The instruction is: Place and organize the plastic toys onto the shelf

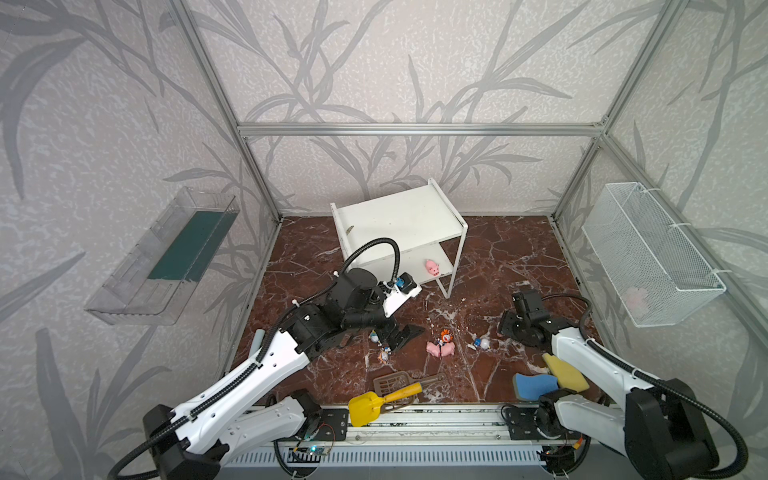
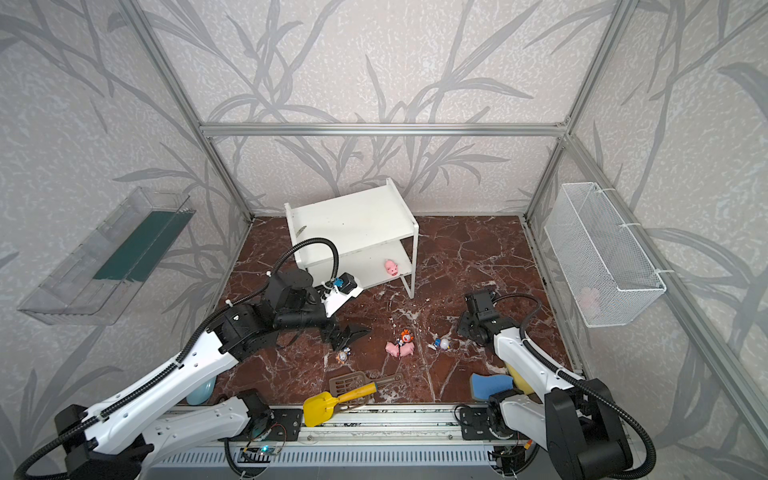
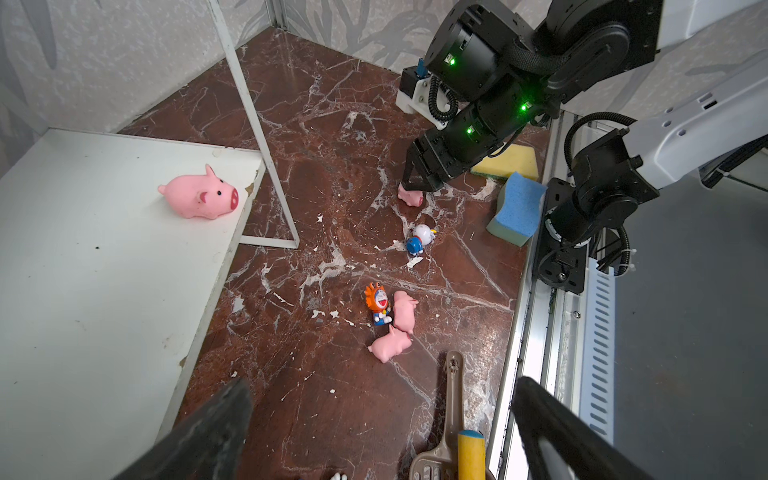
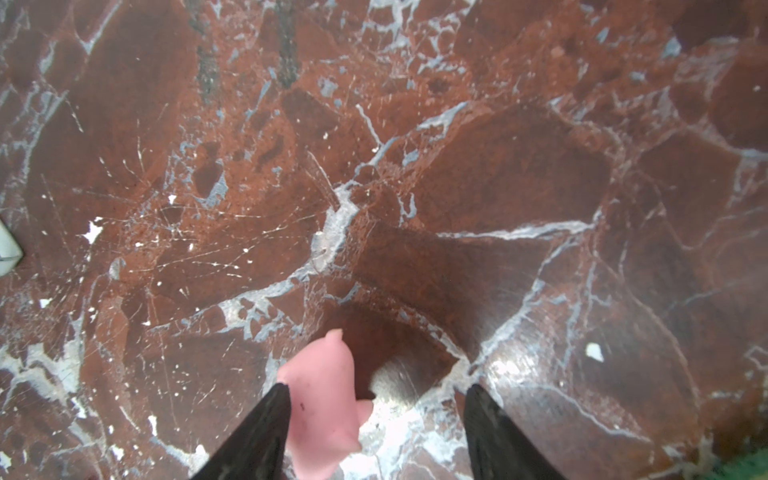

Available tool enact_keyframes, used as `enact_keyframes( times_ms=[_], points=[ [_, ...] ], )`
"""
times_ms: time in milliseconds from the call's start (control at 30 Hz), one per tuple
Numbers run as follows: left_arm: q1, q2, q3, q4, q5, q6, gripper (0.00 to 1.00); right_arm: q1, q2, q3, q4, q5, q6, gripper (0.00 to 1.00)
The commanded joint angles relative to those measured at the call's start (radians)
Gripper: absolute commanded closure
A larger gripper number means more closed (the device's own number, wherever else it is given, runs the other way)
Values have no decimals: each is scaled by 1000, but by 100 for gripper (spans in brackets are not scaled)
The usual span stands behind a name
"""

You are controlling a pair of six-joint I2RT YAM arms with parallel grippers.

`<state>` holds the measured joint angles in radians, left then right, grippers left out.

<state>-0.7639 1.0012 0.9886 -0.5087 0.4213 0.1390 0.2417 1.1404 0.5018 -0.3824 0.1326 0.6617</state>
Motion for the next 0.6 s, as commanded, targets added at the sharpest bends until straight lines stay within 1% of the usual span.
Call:
enact_keyframes(
  times_ms=[0,100,233,333,367,400,567],
  points=[
    [1,1,16,-3,19,21,1,-7,-11,6,-31,30,24,33],
    [1,-1,17,-1,16,22,1,-6,24,20,-25,14,12,33],
    [1,-2,15,-1,16,22,1,-5,96,68,-46,-43,-17,33],
    [1,-4,17,0,16,22,1,-5,125,73,-19,-79,-18,33],
    [1,-4,16,-1,16,22,1,-2,127,71,-3,-94,-51,33],
    [1,-4,16,-1,16,22,1,3,129,68,7,-104,-54,33],
    [1,-7,17,1,17,22,1,44,136,80,13,-101,-52,33]
  ],
)
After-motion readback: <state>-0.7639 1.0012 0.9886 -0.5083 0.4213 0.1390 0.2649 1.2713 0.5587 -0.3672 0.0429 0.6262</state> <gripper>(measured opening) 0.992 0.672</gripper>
